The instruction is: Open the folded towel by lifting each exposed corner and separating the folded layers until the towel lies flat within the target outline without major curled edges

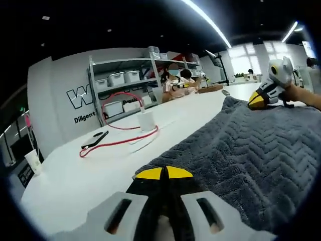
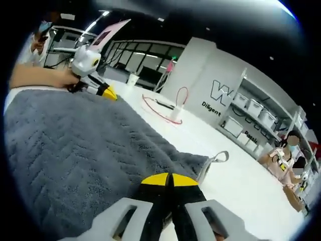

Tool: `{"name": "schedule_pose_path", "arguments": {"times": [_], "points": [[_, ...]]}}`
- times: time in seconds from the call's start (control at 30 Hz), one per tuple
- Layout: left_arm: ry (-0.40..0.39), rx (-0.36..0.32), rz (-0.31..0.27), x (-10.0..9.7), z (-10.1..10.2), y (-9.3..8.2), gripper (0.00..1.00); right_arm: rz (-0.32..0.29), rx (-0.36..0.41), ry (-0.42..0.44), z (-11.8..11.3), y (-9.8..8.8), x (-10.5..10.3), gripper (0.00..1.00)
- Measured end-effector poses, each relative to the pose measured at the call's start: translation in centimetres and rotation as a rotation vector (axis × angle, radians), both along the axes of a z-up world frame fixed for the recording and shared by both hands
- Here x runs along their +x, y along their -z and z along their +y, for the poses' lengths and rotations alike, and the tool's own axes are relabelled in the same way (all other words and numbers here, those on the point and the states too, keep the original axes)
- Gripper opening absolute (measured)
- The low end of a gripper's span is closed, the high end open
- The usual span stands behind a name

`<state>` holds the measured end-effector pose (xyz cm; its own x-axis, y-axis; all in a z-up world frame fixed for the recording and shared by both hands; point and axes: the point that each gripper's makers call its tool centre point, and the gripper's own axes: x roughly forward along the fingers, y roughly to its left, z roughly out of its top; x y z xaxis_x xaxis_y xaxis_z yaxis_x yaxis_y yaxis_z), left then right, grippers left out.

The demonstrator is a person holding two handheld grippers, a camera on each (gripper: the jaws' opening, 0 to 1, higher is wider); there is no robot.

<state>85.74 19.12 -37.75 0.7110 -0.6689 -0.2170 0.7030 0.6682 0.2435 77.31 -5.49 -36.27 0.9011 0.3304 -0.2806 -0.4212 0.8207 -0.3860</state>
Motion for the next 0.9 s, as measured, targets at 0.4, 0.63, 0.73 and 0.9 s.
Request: {"name": "schedule_pose_path", "arguments": {"times": [0.4,0.63,0.73,0.9], "points": [[0.009,0.016,-0.020,1.0,0.2,0.0,0.01,-0.017,-0.043,0.042,-0.4,-0.6,3.2,0.00],[0.011,0.022,-0.027,1.6,0.3,-0.1,0.01,0.007,0.059,0.045,-0.6,-1.7,6.4,0.00],[0.013,0.022,-0.025,1.7,0.3,-0.1,0.01,0.004,0.062,0.031,-1.0,-1.3,6.9,0.00],[0.018,0.024,-0.028,2.0,0.2,-0.2,0.01,0.039,0.169,0.062,-1.2,0.8,6.0,0.00]]}}
